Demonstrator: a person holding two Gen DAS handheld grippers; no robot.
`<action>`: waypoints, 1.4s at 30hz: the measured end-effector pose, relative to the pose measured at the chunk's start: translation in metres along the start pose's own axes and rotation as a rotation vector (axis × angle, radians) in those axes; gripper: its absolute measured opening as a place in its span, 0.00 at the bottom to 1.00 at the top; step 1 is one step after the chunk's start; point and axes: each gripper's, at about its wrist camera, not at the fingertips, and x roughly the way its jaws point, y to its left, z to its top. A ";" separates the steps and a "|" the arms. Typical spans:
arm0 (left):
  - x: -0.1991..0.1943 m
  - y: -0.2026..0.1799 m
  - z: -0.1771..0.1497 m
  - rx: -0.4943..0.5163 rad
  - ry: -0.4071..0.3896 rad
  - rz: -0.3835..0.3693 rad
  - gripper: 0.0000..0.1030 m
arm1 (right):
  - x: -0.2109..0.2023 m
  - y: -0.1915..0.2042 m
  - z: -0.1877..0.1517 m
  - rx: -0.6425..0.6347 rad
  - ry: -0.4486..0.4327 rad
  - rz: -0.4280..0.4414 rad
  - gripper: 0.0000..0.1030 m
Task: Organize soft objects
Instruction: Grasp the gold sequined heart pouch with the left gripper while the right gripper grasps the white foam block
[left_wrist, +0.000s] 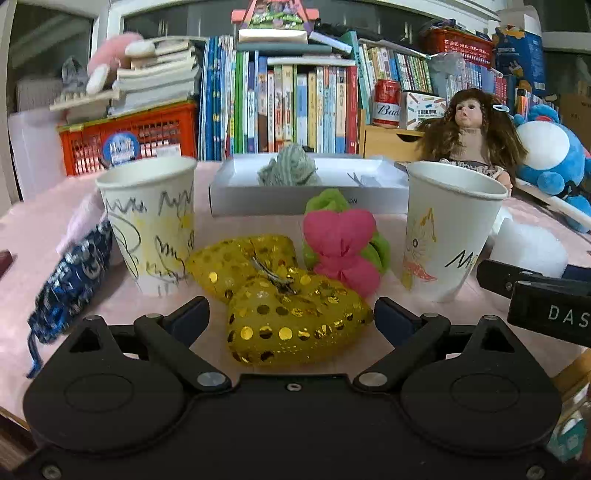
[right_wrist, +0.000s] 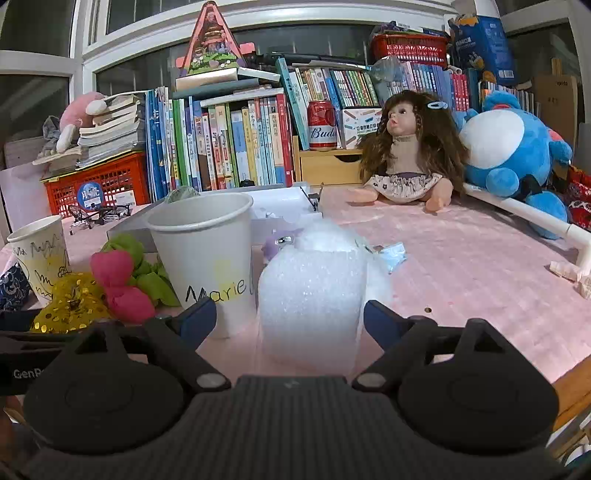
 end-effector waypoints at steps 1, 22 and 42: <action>0.001 -0.002 0.000 0.009 -0.004 0.009 0.93 | 0.000 0.000 0.000 -0.001 -0.003 -0.001 0.89; 0.000 -0.011 -0.006 0.046 -0.029 0.041 0.61 | 0.000 0.004 0.002 -0.009 -0.025 -0.031 0.55; -0.066 -0.003 0.012 0.119 -0.107 -0.103 0.55 | -0.024 -0.005 0.027 -0.010 -0.106 -0.060 0.53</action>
